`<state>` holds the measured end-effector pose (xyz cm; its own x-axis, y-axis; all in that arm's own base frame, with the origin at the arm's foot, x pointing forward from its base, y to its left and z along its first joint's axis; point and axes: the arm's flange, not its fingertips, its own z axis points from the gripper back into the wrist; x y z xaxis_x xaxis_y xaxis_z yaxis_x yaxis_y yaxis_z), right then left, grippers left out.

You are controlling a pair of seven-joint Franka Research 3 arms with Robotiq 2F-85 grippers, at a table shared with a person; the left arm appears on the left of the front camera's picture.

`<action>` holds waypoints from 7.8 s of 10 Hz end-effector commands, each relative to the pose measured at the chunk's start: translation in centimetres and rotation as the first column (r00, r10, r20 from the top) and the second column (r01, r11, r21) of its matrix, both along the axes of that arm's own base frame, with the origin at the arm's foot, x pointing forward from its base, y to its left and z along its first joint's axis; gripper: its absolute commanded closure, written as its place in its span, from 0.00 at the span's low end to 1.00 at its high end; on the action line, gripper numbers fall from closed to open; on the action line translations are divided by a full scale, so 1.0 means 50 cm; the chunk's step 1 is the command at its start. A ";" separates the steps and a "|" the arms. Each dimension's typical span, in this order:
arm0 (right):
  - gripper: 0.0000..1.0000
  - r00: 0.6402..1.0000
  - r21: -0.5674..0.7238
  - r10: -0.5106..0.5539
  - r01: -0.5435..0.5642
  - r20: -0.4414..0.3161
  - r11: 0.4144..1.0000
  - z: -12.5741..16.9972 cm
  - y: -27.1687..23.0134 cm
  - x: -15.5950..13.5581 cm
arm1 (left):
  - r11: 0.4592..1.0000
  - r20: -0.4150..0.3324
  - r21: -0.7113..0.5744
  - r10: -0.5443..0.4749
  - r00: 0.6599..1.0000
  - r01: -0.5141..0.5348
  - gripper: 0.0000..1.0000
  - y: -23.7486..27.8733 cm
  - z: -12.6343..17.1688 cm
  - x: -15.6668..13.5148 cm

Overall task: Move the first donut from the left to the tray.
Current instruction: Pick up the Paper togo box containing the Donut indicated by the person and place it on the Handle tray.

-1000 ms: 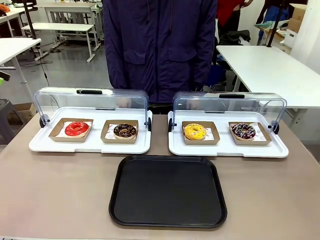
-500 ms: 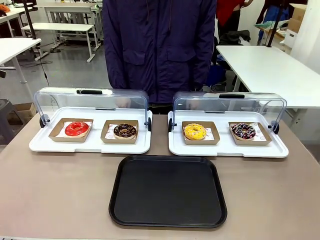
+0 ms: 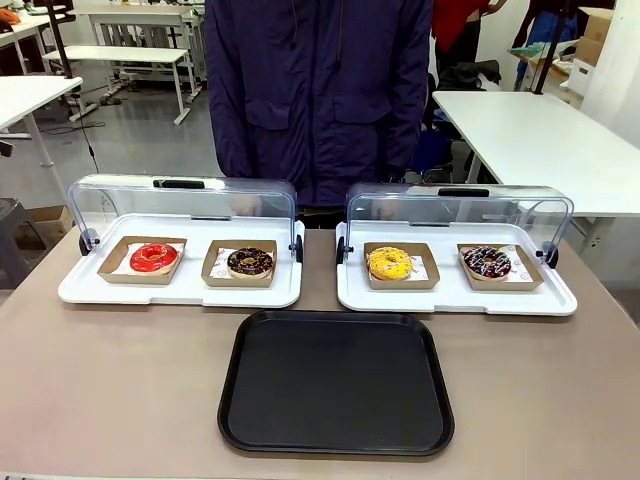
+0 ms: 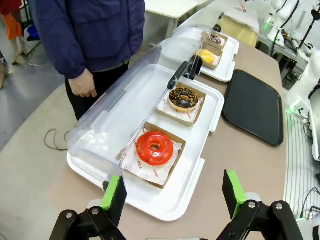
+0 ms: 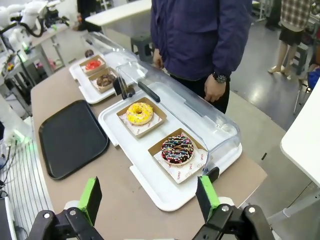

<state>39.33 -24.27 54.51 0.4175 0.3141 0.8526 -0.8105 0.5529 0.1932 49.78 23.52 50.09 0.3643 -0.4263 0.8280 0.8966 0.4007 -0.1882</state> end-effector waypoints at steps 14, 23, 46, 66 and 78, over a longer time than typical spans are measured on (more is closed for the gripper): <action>0.00 1.000 0.010 0.011 -0.011 0.023 1.000 0.001 0.000 0.002 | 1.000 0.000 0.003 -0.004 1.000 0.004 0.00 -0.001 0.002 -0.001; 0.00 1.000 0.010 0.011 -0.011 0.023 1.000 0.001 0.000 0.002 | 1.000 0.000 0.003 -0.004 1.000 0.004 0.00 -0.001 0.002 -0.001; 0.00 1.000 0.010 0.011 -0.011 0.023 1.000 0.001 0.000 0.002 | 1.000 0.000 0.003 -0.004 1.000 0.004 0.00 -0.001 0.002 -0.001; 0.00 1.000 0.010 0.011 -0.011 0.023 1.000 0.001 0.000 0.002 | 1.000 0.000 0.003 -0.004 1.000 0.004 0.00 -0.001 0.002 -0.001; 0.00 1.000 0.010 0.011 -0.011 0.023 1.000 0.001 0.000 0.002 | 1.000 0.000 0.003 -0.004 1.000 0.004 0.00 -0.001 0.002 -0.001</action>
